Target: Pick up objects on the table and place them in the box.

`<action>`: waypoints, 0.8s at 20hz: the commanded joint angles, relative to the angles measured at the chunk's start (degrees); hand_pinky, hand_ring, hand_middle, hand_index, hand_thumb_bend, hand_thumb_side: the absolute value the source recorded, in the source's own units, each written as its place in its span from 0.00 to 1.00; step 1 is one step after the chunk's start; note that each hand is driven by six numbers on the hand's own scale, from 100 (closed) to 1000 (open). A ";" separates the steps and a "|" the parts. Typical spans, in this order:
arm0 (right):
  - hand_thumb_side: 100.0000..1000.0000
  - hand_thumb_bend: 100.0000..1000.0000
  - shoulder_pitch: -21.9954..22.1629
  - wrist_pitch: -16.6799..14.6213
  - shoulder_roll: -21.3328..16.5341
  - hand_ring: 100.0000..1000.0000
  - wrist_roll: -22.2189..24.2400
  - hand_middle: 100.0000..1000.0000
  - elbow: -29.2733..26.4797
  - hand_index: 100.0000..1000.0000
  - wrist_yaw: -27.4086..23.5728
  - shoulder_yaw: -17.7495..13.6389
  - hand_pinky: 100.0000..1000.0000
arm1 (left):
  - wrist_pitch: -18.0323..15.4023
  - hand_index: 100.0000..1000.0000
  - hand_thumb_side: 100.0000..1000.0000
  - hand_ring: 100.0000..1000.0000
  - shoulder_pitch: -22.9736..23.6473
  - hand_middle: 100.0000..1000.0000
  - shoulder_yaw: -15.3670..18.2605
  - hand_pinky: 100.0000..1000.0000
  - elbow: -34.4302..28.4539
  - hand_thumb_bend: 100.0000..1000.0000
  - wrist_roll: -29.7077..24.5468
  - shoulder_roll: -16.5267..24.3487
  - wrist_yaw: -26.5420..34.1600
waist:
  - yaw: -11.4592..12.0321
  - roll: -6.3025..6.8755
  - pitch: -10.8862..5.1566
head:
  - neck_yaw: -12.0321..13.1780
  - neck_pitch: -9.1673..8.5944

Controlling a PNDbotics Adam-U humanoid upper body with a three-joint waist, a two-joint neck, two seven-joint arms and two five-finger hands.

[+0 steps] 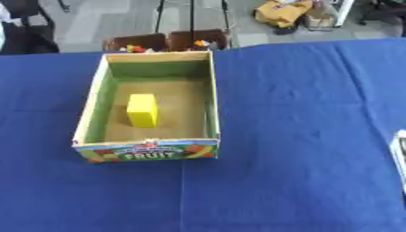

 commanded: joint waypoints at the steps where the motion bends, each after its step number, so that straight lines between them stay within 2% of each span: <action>1: 1.00 0.00 -0.25 -2.76 -0.84 0.58 -2.70 0.50 -1.15 0.66 0.00 -0.12 0.34 | -0.12 0.87 1.00 0.75 -0.71 0.82 0.47 0.41 -1.09 0.00 0.32 1.35 -0.14 | -0.06 0.16 -0.30 | 0.09 -0.41; 10: 1.00 0.00 -0.01 -3.63 -0.71 0.59 -2.70 0.51 -1.15 0.67 -0.45 0.57 0.38 | -0.90 0.88 1.00 0.75 -0.89 0.82 0.28 0.42 -1.09 0.00 0.54 1.46 1.76 | -0.08 0.19 -0.34 | 0.08 -0.31; 16: 1.00 0.00 0.43 -7.68 -0.76 0.64 -0.24 0.56 -1.15 0.72 -2.57 1.98 0.47 | -2.80 0.89 1.00 0.77 -1.15 0.83 0.45 0.43 -1.09 0.00 -0.26 1.81 4.84 | 0.00 0.27 -0.26 | 0.08 -0.04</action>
